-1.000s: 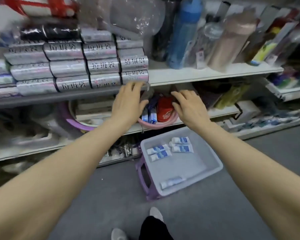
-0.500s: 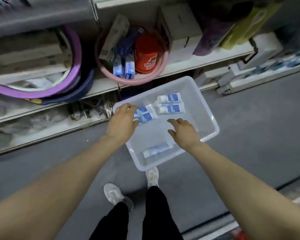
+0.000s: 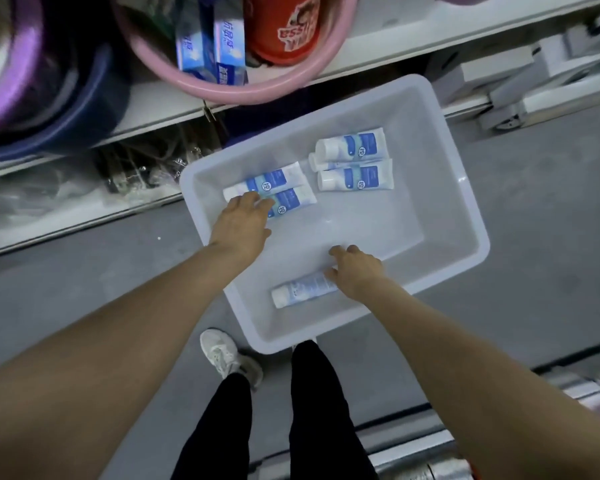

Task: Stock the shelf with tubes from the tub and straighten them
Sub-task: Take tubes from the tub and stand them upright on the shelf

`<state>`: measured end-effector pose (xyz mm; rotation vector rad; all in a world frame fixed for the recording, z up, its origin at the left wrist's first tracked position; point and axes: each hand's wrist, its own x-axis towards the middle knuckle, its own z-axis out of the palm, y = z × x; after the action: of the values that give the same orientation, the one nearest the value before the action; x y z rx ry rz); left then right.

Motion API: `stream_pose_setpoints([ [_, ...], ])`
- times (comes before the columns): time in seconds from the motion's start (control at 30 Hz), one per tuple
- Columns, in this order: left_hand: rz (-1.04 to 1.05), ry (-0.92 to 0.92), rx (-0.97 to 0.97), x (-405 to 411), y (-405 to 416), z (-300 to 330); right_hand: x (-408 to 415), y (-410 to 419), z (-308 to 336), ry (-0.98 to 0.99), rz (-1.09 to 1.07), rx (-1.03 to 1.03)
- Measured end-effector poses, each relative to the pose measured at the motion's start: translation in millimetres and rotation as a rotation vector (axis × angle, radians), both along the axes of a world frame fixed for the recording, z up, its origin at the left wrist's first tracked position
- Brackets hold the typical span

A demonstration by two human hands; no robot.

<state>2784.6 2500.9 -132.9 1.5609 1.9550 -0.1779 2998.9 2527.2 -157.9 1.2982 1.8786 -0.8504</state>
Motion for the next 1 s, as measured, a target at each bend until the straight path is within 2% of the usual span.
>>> stream_pose_setpoints([
  [0.4,0.042,0.048,-0.099,21,-6,-46,-7,12,-12,0.184,-0.412,-0.054],
  [0.57,0.009,0.028,-0.046,27,-9,-51,-9,19,-12,0.278,-0.665,-0.103],
  [0.73,0.105,-0.11,-0.101,26,-2,-44,-21,3,-17,0.262,-0.722,-0.163],
  [0.87,0.104,-0.14,-0.127,19,-3,-34,-25,0,-14,0.273,-0.799,-0.147],
  [1.0,0.119,-0.169,-0.119,9,-10,-12,-24,7,9,0.318,-0.747,0.007],
])
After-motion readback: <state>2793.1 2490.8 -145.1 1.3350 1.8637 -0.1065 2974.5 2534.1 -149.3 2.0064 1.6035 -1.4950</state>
